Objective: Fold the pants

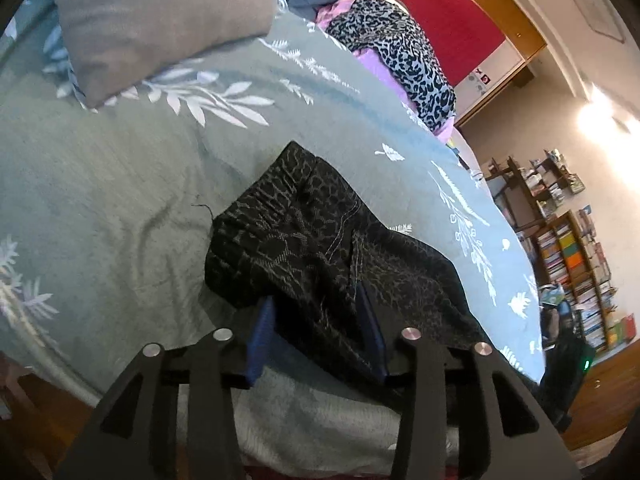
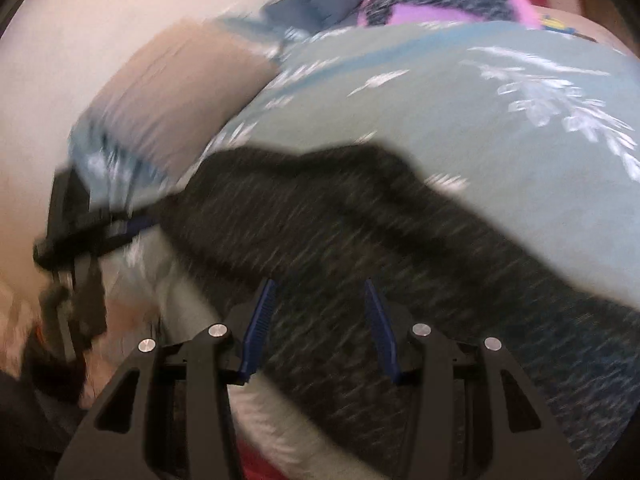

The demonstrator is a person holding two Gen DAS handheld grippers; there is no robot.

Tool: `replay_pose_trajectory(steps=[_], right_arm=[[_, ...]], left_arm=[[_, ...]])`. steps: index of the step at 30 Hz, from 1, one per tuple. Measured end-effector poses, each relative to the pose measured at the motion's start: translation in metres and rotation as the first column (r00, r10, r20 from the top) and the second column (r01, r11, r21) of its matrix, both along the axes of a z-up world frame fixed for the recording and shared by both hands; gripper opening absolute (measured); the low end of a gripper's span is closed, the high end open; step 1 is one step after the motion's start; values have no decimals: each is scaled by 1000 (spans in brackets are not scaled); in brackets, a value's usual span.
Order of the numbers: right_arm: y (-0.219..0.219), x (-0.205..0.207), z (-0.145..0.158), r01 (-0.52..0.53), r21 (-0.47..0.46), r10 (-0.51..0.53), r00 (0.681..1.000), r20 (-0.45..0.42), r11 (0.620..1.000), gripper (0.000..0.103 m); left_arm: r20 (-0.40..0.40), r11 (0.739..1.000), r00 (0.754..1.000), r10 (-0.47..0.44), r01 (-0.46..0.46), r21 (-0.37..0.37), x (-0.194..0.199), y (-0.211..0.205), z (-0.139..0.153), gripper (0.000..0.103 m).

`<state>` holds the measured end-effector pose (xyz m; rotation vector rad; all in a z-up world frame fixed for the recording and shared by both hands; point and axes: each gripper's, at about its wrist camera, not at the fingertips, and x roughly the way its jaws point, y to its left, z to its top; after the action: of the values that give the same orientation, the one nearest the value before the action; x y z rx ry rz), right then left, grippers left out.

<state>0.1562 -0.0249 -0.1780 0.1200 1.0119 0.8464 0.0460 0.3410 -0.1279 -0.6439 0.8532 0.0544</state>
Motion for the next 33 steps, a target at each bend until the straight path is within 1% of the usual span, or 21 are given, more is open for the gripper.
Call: replay_pose_trajectory(steps=[2,3,4,6,9,11,12,15,17,18,20,22,25,28,31,33], right_arm=[[15,-11,-13,-73,-30,72,996,-44,997,48],[20,-17,-22,-103,-45,99,992,-84,994,48],[23,-22,-29,-119,-55,112,988,-107,991,48],[22,-36,-35,-129,-72,124,989,-76,989,49],[20,-43,-33,-142,-76,138,989,-57,987,49],[14,-42,-31,-121,-48,118,991,-70,991,49],[8,-41,-30,-105,-32,103,992,-75,994,49],[-14,-38,-19,-26,10,26,998,-50,1000,49],[-33,-37,-8,43,32,-42,999,-29,999,49],[-43,-36,-6,78,37,-77,997,-20,996,49],[-68,-34,-2,156,34,-156,988,-2,987,49],[-95,-34,0,230,25,-231,973,14,973,49],[-146,-35,2,361,31,-362,932,16,932,49],[-181,-35,-2,446,20,-446,894,30,895,49],[-214,-28,-14,531,-44,-530,847,45,846,49],[-232,-23,-26,577,-74,-576,817,37,813,49]], left_arm=[[12,1000,1000,13,-13,26,-4,-1,5,50],[11,999,1000,25,-25,43,-7,-1,9,57],[12,996,999,48,-49,75,-10,1,12,58],[19,993,998,66,-67,96,-15,3,17,58],[35,991,995,92,-95,89,-20,8,24,58],[54,993,997,56,-61,98,-13,-4,29,58],[59,994,998,24,-30,107,-7,-15,31,58],[77,991,994,-80,72,110,11,-49,31,58],[81,982,982,-168,160,100,28,-81,28,58],[81,977,977,-197,189,101,33,-93,28,58],[78,960,961,-265,255,114,46,-123,25,58],[71,942,943,-324,315,115,56,-151,19,58],[49,915,916,-398,392,91,68,-186,9,58],[23,886,889,-458,455,87,80,-218,-5,60],[-25,870,875,-484,484,94,97,-240,-25,60],[-83,867,875,-478,485,119,113,-253,-41,60]])
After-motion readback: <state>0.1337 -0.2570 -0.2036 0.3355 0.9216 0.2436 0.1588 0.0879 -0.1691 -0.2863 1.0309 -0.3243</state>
